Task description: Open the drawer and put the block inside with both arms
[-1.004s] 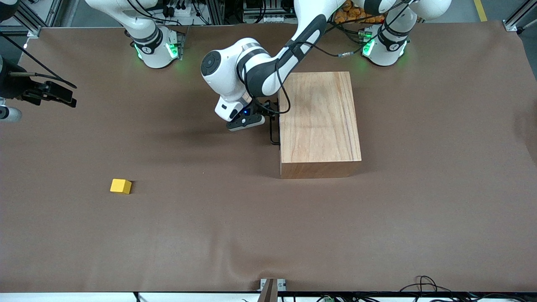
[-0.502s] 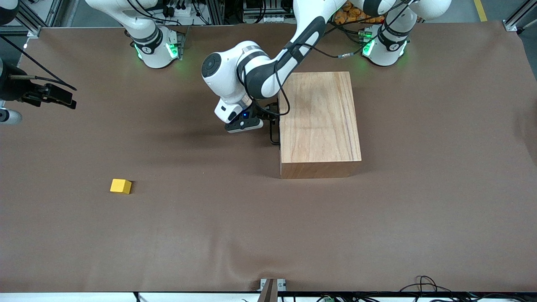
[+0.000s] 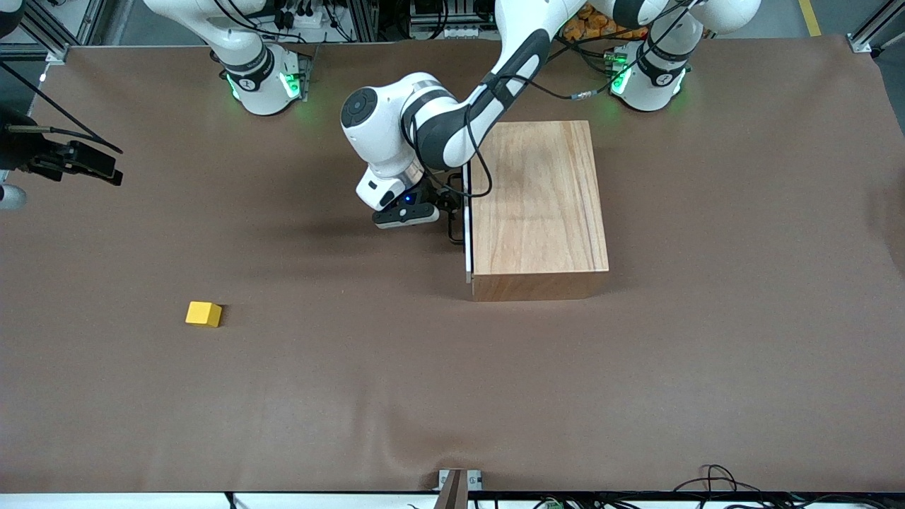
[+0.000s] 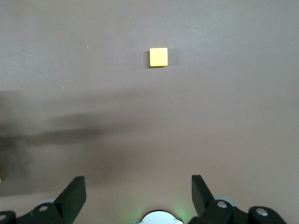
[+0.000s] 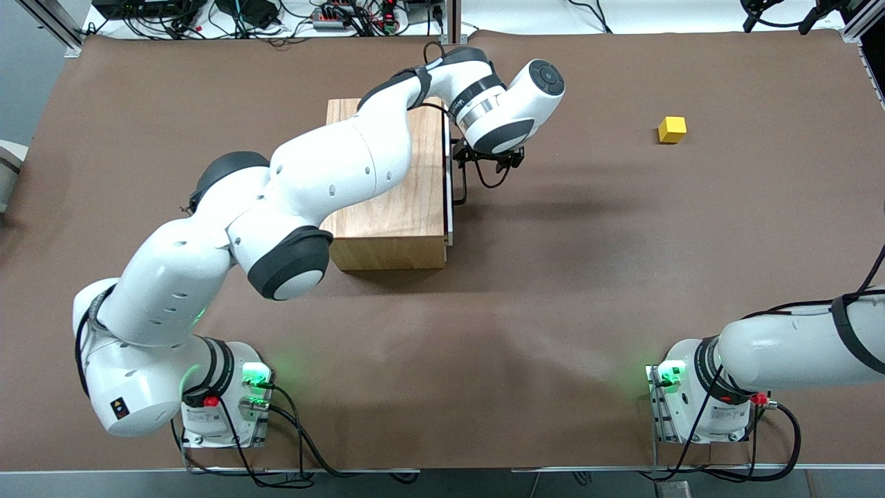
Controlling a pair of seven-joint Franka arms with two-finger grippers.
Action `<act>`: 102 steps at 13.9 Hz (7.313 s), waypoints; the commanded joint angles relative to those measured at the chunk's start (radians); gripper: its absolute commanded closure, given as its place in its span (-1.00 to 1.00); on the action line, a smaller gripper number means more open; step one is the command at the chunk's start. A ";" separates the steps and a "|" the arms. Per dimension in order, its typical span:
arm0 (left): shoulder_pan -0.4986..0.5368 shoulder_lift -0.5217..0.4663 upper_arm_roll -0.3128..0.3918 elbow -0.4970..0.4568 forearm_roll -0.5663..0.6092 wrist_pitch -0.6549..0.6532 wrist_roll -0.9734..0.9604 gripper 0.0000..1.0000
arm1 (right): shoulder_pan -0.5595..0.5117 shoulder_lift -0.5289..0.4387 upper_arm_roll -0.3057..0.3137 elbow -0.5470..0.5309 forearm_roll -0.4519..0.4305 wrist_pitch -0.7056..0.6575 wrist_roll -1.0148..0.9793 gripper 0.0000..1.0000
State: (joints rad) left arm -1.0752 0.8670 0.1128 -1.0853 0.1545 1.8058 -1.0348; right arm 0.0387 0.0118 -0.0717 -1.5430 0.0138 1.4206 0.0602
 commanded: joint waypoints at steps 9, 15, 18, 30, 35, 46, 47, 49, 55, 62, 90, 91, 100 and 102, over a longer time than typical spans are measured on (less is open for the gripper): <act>-0.009 0.033 -0.021 0.035 0.010 0.132 0.019 -1.00 | -0.002 0.007 0.003 0.024 -0.025 -0.011 0.007 -1.00; -0.009 0.040 -0.042 0.036 -0.021 0.216 0.018 -1.00 | 0.001 0.005 0.003 0.024 -0.025 -0.012 0.007 -1.00; -0.009 0.040 -0.042 0.036 -0.053 0.259 0.018 -1.00 | 0.000 0.005 0.004 0.024 -0.023 -0.009 0.007 -1.00; -0.011 0.069 -0.048 0.038 -0.112 0.440 0.019 -1.00 | -0.005 0.005 0.000 0.024 -0.025 -0.009 0.006 -1.00; -0.011 0.067 -0.079 0.039 -0.112 0.484 0.019 -1.00 | -0.046 0.007 0.000 0.023 -0.025 -0.016 -0.037 -1.00; -0.009 0.058 -0.108 0.038 -0.170 0.586 0.021 -1.00 | -0.092 0.014 0.001 0.024 -0.020 0.000 -0.109 -1.00; -0.009 0.052 -0.111 0.038 -0.171 0.586 0.018 -1.00 | -0.092 0.028 0.001 0.024 -0.020 0.006 -0.109 -1.00; -0.009 0.021 -0.111 0.033 -0.171 0.583 0.019 -1.00 | -0.094 0.056 0.001 0.018 -0.006 0.032 -0.131 -1.00; -0.005 -0.049 -0.088 0.027 -0.141 0.481 0.036 -1.00 | -0.095 0.227 0.001 0.011 -0.008 0.181 -0.258 -1.00; 0.176 -0.400 -0.082 -0.005 -0.136 -0.067 0.078 -1.00 | -0.108 0.407 0.001 -0.028 -0.006 0.360 -0.263 -1.00; 1.127 -0.922 -0.085 -0.373 -0.201 -0.402 0.986 -1.00 | -0.095 0.679 0.009 -0.161 0.115 0.831 -0.236 -0.81; 1.127 -0.927 -0.088 -0.380 -0.199 -0.405 0.984 -1.00 | -0.103 0.679 0.009 -0.163 0.115 0.831 -0.265 -0.45; 1.120 -0.967 -0.165 -0.446 -0.214 -0.416 0.943 -1.00 | -0.100 0.579 0.010 -0.141 0.118 0.638 -0.332 0.46; 1.126 -0.979 -0.191 -0.459 -0.214 -0.414 0.941 -1.00 | -0.095 0.536 0.015 -0.121 0.126 0.556 -0.330 0.45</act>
State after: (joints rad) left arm 0.0424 -0.0737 -0.0601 -1.5086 -0.0443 1.3917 -0.0836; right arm -0.0562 0.6200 -0.0661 -1.6595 0.1330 2.0482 -0.2557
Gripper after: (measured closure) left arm 0.000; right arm 0.441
